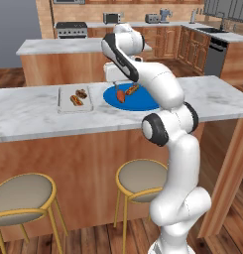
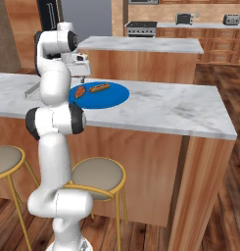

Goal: Place one cooked food and one vegetable from the large plate to each tupperware container.

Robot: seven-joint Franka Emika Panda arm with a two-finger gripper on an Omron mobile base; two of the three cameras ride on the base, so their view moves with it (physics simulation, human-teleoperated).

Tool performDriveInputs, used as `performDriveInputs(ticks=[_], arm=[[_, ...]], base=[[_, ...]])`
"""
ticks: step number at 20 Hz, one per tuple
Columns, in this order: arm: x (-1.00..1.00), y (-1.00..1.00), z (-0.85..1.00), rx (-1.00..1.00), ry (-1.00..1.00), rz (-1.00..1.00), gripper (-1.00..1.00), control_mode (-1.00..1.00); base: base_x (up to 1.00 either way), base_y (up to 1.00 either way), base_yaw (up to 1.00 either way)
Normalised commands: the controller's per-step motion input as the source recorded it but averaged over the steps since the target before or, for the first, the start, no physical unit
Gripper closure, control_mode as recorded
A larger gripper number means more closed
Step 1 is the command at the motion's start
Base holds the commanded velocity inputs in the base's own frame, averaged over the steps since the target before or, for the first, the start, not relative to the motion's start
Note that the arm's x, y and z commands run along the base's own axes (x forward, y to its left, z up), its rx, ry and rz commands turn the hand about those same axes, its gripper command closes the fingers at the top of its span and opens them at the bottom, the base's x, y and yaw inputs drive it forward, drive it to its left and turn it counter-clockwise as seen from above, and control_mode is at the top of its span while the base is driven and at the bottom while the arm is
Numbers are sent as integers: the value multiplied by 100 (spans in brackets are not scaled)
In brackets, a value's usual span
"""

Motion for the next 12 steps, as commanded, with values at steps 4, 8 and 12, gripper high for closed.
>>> performDriveInputs(ticks=[4, 8, 12], arm=[[-3, -8, 6, 4, -29, -7, -100, -100], [-14, -29, -31, 30, -15, -4, -100, -100], [-8, -19, -23, 32, -13, -3, -100, -100]], base=[[0, 0, 0], [0, 0, 0], [0, 0, 0]])
